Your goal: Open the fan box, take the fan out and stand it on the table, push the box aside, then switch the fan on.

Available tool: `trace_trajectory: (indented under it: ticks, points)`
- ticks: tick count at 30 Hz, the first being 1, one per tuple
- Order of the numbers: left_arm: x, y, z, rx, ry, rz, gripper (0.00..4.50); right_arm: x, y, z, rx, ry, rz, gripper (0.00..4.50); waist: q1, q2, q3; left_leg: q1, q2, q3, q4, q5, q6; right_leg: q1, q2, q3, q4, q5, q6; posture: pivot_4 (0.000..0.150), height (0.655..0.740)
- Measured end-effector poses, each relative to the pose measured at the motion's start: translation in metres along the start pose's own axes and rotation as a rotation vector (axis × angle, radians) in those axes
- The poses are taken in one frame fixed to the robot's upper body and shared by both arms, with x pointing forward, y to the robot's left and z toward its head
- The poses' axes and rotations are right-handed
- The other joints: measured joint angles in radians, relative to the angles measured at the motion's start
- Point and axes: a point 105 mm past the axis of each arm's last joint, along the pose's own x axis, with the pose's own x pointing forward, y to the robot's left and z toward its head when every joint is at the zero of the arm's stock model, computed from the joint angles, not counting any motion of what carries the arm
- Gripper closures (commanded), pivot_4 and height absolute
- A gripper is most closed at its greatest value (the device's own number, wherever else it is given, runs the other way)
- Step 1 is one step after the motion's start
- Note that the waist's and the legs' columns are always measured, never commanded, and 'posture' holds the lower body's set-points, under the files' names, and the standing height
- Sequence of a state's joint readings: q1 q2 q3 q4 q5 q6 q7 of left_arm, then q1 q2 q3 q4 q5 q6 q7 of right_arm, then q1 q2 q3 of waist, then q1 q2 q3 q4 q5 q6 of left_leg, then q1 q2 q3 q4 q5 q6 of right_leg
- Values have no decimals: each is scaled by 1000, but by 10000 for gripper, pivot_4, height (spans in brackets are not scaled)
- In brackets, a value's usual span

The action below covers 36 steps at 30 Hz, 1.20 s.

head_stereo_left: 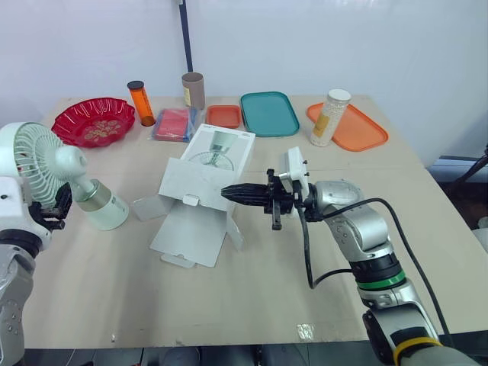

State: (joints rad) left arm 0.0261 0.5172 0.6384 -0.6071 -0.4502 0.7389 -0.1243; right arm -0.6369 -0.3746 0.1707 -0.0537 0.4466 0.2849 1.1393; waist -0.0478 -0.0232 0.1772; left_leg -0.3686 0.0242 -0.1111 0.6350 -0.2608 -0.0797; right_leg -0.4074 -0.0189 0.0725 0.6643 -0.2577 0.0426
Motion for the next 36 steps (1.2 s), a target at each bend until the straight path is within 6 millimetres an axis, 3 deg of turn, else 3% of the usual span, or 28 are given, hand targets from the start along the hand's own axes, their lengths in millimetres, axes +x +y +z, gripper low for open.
trace_trajectory:
  ticks: [2, 3, 16, 24, 31, 36]
  points:
    - [0, 0, 0, -11, -4, 0, 969, 0, 1, 0, -1, 0, 12, 45000, 0, 0, 0, 0, 0, 0, 0, 0, 0, 0, 0, 0, 0, 0, 0, 1500, 7400]
    - [-1, 0, 0, -18, -7, 0, 441, 0, 2, 0, -2, 0, 15, 45000, 0, 0, 0, 0, 0, 0, 0, 0, 0, 0, 0, 0, 0, 0, 0, 1500, 7400]
    - [-17, 7, 5, 0, -49, 16, 441, 3, 5, -2, 3, 3, 37, 45000, -1, -1, 1, 0, 0, 0, 0, 0, 0, 0, 0, 0, 0, 0, 0, 1500, 7400]
    - [-39, 10, 33, -35, -232, 17, 441, 5, 5, -3, 14, -1, 58, 45000, 0, -2, 1, 0, 0, 0, 0, 0, 0, 0, 0, 0, 0, 0, 0, 1500, 7400]
    - [-59, -22, 73, -72, -429, -166, 441, 7, 2, 2, -2, 0, 79, 45000, 0, -3, 1, 0, 0, 0, 0, 0, 0, 1, 0, 0, 0, 0, 0, 1500, 7400]
    - [-66, -51, 88, -89, -461, -357, 441, 6, 1, 0, 9, 6, 75, 45000, 0, -3, 1, 0, 0, 0, 0, 0, 0, 1, 0, 0, 0, 0, 0, 1500, 7400]
